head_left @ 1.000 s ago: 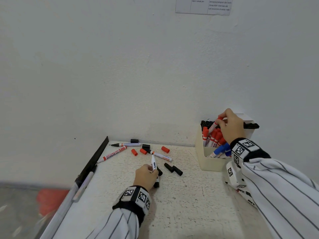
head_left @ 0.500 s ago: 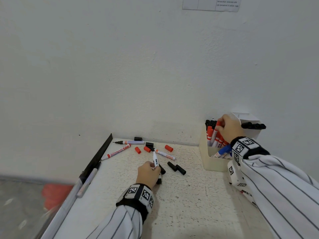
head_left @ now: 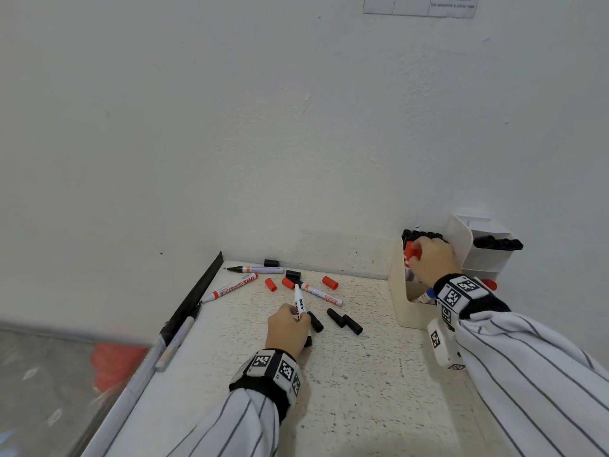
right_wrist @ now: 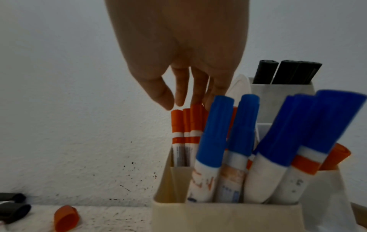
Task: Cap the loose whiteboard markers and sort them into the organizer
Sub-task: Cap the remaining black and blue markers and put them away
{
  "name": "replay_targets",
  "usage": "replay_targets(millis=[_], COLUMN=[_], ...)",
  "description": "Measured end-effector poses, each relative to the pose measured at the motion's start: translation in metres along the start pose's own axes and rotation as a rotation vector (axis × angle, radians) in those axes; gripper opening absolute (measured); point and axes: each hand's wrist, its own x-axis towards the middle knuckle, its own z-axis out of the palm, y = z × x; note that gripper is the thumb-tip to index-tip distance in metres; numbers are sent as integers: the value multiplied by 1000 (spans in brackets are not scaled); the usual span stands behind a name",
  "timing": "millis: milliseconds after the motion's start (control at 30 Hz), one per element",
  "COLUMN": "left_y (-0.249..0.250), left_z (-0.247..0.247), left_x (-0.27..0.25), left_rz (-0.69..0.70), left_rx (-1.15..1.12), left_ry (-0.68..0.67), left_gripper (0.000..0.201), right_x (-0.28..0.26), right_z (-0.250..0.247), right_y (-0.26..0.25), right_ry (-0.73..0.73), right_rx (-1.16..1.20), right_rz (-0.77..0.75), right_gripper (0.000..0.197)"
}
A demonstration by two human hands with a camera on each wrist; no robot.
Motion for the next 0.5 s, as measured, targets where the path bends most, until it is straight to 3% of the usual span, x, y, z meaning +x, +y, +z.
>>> replay_targets(millis=[133,200,267,333,400,500], left_y=[1,2,2,2,1,-2], left_z=[-2,-2,-1,0,1,2], left_x=[-2,-2,-1,0,1,1], left_rz=[-12,-17,-19,-16,-20,-15], left_rx=[-40,-41,-62,-103,-139,-149], left_ry=[57,104,143,186,220,216], left_gripper=[19,18,23,25,25,22], right_x=[-20,-31,-42,-51,-60,-70], right_z=[5,16,31,49,66,83], right_y=[-22,-36,-47,-52,-54,-54], right_ry=[119,-86,-429,-673,-748,-727], right_rx=[16,100,149,78,14,-14], right_rz=[-222,-276,-267,-273,-277,-279], right_gripper=[19,18,25,35,37,40])
